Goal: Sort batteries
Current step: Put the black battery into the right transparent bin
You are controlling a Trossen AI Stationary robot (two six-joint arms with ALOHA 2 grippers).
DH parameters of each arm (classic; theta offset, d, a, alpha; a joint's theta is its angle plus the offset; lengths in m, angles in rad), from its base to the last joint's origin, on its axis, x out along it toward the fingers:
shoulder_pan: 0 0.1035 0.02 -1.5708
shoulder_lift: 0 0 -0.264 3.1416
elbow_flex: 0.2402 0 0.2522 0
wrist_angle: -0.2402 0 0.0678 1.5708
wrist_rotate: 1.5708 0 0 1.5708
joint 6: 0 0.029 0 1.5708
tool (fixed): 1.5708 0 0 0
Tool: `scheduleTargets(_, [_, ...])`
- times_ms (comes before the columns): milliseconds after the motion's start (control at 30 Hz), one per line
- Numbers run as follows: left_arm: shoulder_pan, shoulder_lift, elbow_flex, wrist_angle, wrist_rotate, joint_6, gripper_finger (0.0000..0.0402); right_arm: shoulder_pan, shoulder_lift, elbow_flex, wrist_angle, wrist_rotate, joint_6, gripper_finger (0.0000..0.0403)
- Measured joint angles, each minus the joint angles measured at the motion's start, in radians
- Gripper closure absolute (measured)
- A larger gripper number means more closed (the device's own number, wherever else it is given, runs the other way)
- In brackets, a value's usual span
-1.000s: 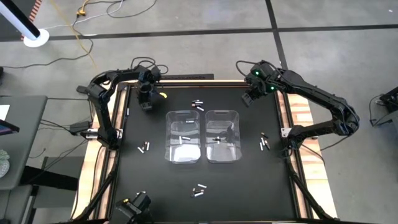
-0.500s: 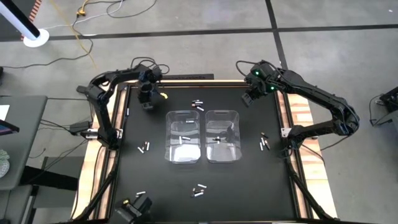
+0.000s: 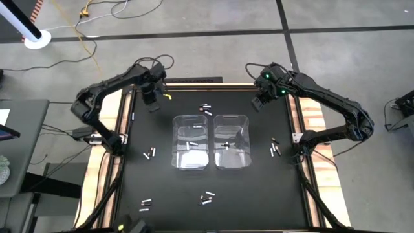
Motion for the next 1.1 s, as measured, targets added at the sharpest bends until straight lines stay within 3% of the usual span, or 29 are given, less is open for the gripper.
scheduleTargets(167, [-0.116,-0.052,0.111,0.005,0.046,-0.113,0.0364,0.000,0.000,0.000,0.004,0.000,-0.019,0.0296])
scheduleTargets(367, [-0.274,0.003,0.327,0.044,0.046,-0.214,0.0364,0.000,0.000,0.000,0.044,0.000,-0.026,0.0296])
scheduleTargets(767, [-0.502,0.295,0.692,0.123,0.042,-0.287,0.0364,0.000,0.000,0.000,0.031,0.000,-0.052,0.0296])
scheduleTargets(967, [-0.611,0.463,0.827,0.141,0.025,-0.233,0.0347,0.000,0.000,0.000,-0.129,0.000,-0.023,0.0296])
scheduleTargets(1100, [-0.683,0.557,0.927,0.151,0.032,-0.170,0.0357,0.000,0.000,0.000,-0.225,0.000,-0.016,0.0296])
